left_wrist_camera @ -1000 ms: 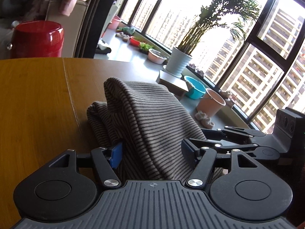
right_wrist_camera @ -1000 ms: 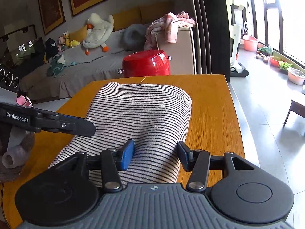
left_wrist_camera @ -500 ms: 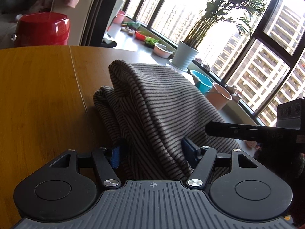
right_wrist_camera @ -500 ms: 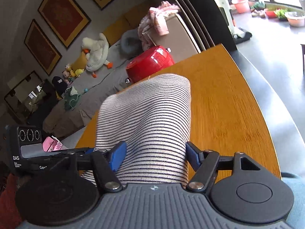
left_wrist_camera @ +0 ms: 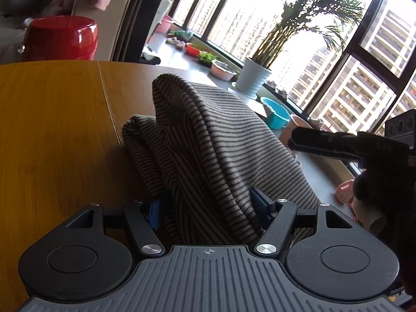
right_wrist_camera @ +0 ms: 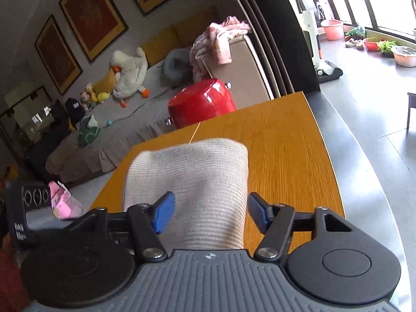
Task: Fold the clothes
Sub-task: 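Hold the sweater end with both grippers and fold it over the body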
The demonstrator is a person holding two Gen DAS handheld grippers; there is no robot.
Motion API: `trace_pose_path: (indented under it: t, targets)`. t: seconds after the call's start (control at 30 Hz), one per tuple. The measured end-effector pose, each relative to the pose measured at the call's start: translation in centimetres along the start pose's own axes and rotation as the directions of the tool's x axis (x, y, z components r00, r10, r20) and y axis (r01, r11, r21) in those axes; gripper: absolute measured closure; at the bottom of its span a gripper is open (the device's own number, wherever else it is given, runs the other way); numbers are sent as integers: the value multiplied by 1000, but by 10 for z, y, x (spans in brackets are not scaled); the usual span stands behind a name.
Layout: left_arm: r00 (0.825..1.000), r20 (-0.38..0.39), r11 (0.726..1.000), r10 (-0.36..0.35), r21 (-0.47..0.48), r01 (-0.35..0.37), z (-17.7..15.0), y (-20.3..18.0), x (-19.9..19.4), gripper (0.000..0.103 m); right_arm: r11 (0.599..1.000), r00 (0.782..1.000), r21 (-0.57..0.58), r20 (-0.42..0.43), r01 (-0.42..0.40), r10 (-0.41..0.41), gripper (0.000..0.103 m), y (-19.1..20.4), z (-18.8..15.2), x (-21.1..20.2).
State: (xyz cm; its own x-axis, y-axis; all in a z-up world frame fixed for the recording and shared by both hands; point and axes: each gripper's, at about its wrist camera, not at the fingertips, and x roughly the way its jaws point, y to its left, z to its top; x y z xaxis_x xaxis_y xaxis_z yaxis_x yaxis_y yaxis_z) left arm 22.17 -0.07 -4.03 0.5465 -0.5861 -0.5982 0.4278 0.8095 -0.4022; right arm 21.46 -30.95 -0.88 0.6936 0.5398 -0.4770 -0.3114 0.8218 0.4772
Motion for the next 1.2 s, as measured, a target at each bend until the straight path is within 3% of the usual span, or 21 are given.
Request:
trace_pose_path:
  t: [0.13, 0.27, 0.33, 0.37, 0.43, 0.47, 0.53, 0.6, 0.67, 0.73, 0.9, 1.1, 1.2]
  targets:
    - [1000, 3, 1000, -3, -2, 3, -1, 1, -1, 29, 996, 1000, 86, 4, -14, 14, 23, -17, 26, 27]
    - [1000, 4, 1000, -7, -5, 7, -2, 3, -1, 29, 986, 995, 164, -103, 19, -2, 20, -38, 30, 75]
    - [1000, 4, 1000, -9, -5, 9, -2, 4, -2, 29, 972, 988, 226, -128, -57, 87, 20, -40, 27, 85]
    - [1000, 4, 1000, -10, -4, 10, -2, 5, -3, 29, 961, 981, 258, -137, -95, 134, 33, -42, 25, 90]
    - [1000, 5, 1000, -12, -3, 12, -1, 8, -4, 29, 965, 981, 224, -105, -135, 162, 41, -29, 32, 82]
    - [1000, 6, 1000, -12, -3, 12, 0, 9, -4, 29, 961, 977, 211, -77, -178, 198, 50, -24, 38, 75]
    - [1000, 9, 1000, -18, -25, 19, 0, 15, -6, 29, 948, 965, 199, -25, -250, 260, 52, -14, 49, 63]
    - [1000, 17, 999, -14, -45, 14, 0, 19, -6, 29, 969, 977, 144, -43, -202, 210, 52, -2, 57, 63]
    - [1000, 24, 999, -3, -52, 5, 0, 19, -7, 29, 999, 996, -34, -81, -39, 36, 52, 14, 55, 73]
    - [1000, 25, 999, 0, -53, 1, -1, 19, -7, 29, 986, 991, -153, -105, 65, -82, 51, 23, 44, 83]
    - [1000, 22, 998, 2, -66, 0, -1, 22, -7, 26, 998, 995, -55, -100, -13, 7, 27, 7, 19, 56]
    - [1000, 17, 996, -8, -87, 10, 0, 25, -3, 24, 986, 989, 155, -122, -64, 84, 23, -29, -26, 22]
    - [1000, 12, 996, 5, -85, -4, 0, 23, -4, 24, 955, 975, 254, -118, -154, 189, 24, -33, -42, 17]
